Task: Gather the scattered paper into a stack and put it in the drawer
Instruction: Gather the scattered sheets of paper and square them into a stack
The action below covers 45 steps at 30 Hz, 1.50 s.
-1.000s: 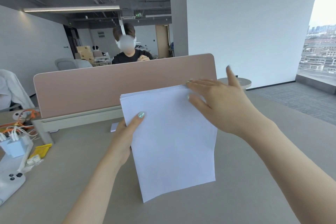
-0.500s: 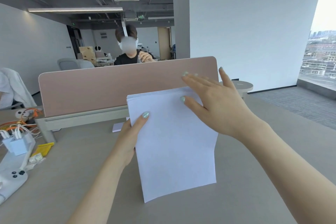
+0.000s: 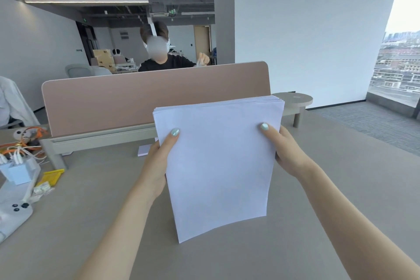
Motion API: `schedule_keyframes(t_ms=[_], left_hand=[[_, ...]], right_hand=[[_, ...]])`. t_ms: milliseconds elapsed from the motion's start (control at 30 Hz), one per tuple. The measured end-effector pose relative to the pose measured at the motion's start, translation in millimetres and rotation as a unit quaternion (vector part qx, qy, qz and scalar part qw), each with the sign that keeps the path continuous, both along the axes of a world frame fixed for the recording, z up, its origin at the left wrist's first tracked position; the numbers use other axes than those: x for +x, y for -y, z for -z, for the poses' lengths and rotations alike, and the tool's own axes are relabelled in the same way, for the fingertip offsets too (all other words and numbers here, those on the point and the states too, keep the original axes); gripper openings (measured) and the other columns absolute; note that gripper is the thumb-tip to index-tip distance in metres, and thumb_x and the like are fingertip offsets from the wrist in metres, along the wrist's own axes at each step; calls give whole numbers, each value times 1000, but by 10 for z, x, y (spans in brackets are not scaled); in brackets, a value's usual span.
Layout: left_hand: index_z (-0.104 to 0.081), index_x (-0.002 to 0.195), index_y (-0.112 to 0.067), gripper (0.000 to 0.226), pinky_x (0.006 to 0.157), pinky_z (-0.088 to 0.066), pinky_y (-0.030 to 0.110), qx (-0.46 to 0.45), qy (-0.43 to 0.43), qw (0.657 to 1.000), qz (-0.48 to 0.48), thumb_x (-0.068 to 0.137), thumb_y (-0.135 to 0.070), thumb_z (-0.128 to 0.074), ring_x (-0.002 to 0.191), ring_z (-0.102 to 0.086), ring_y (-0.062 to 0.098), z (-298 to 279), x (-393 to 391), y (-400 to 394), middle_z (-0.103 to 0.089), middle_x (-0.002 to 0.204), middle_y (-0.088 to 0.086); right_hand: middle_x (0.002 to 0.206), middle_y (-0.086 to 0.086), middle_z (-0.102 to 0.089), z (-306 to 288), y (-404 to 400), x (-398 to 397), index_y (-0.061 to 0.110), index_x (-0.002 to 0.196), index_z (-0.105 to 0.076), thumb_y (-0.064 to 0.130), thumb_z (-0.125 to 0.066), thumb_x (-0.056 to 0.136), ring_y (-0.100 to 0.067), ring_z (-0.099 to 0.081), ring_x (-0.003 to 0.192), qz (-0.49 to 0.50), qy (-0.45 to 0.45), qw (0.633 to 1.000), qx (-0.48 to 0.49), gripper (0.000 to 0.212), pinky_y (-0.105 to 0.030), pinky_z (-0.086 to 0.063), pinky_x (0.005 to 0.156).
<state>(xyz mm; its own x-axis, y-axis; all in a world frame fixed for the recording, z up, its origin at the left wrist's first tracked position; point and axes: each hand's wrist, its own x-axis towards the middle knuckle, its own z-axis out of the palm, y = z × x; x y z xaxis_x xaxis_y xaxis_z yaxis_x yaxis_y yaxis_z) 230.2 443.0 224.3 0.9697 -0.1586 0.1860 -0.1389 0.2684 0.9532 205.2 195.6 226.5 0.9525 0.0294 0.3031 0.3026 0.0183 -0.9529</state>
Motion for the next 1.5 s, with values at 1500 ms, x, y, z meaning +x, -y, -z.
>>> schedule_keyframes(t_ms=[1500], left_hand=[[-62, 97, -17, 24, 59, -49, 27, -37, -234, 971, 42, 97, -30, -42, 68, -69, 13, 586, -59, 956, -74, 90, -2]], right_hand=[[145, -24, -40, 829, 1389, -1292, 6, 145, -32, 68, -44, 85, -38, -38, 135, -64, -173, 957, 225, 87, -58, -20, 111]])
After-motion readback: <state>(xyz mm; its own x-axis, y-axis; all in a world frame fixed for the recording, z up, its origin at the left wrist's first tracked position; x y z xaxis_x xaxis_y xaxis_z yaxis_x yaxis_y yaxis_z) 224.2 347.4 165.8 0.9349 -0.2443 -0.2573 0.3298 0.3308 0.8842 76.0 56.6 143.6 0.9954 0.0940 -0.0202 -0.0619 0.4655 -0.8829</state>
